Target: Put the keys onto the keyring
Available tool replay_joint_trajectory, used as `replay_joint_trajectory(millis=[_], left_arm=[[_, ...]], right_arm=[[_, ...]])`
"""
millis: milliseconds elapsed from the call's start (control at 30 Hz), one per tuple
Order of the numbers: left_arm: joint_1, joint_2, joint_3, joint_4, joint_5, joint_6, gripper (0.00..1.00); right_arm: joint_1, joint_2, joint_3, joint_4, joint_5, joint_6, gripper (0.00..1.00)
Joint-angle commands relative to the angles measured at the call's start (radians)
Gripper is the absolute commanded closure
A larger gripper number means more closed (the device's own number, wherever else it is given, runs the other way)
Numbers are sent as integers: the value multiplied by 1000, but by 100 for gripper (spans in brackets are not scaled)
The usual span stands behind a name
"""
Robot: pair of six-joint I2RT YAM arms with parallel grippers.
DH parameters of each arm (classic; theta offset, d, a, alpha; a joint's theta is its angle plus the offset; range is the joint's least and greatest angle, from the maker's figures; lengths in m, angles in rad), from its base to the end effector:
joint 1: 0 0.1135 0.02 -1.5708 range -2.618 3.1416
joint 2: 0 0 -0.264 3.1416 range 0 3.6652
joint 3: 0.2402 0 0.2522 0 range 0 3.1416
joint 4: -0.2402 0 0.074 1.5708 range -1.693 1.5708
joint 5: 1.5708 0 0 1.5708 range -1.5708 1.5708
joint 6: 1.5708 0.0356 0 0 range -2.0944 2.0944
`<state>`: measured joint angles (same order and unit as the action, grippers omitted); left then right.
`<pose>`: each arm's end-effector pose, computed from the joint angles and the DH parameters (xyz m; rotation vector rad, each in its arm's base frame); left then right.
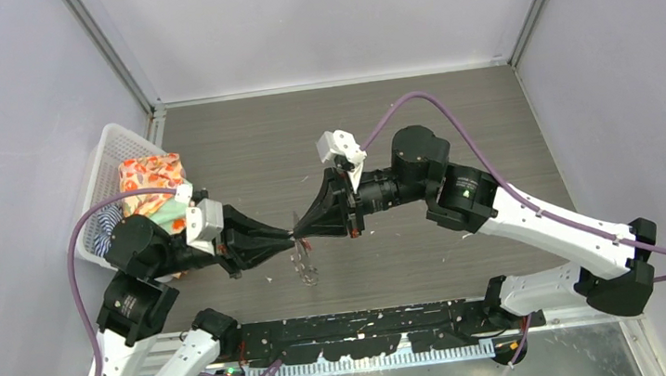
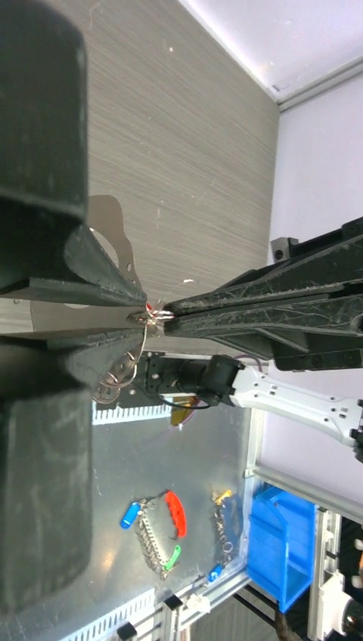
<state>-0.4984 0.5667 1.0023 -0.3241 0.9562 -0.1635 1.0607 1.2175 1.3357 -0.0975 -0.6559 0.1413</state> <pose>0.0634 -0.0676 0.4235 1.0445 1.2587 -1.2078 0.1114 0.2436 0.4518 -1.2477 1.2264 1.4178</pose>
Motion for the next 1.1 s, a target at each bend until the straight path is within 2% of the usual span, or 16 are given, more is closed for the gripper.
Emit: replay_joint_trajectory(millis=[0, 67, 133, 300, 433, 667, 1067], left_arm=[[-3, 12, 59, -158, -11, 206, 69], [-3, 23, 82, -254, -7, 323, 57], [-2, 39, 107, -326, 3, 387, 52], [-3, 112, 175, -435, 36, 486, 48], [-3, 181, 244, -529, 70, 571, 52], [-3, 257, 338, -669, 98, 672, 65], [-3, 295, 345, -667, 102, 662, 71]], right_arm=[[-2, -1, 87, -101, 36, -39, 99], [-2, 7, 115, -171, 42, -60, 99], [-1, 25, 151, -244, 44, -80, 99], [-1, 104, 278, -440, 55, -109, 99], [0, 160, 377, -547, 58, -126, 99], [11, 205, 445, -651, 75, -180, 99], [34, 274, 541, -745, 88, -221, 99]])
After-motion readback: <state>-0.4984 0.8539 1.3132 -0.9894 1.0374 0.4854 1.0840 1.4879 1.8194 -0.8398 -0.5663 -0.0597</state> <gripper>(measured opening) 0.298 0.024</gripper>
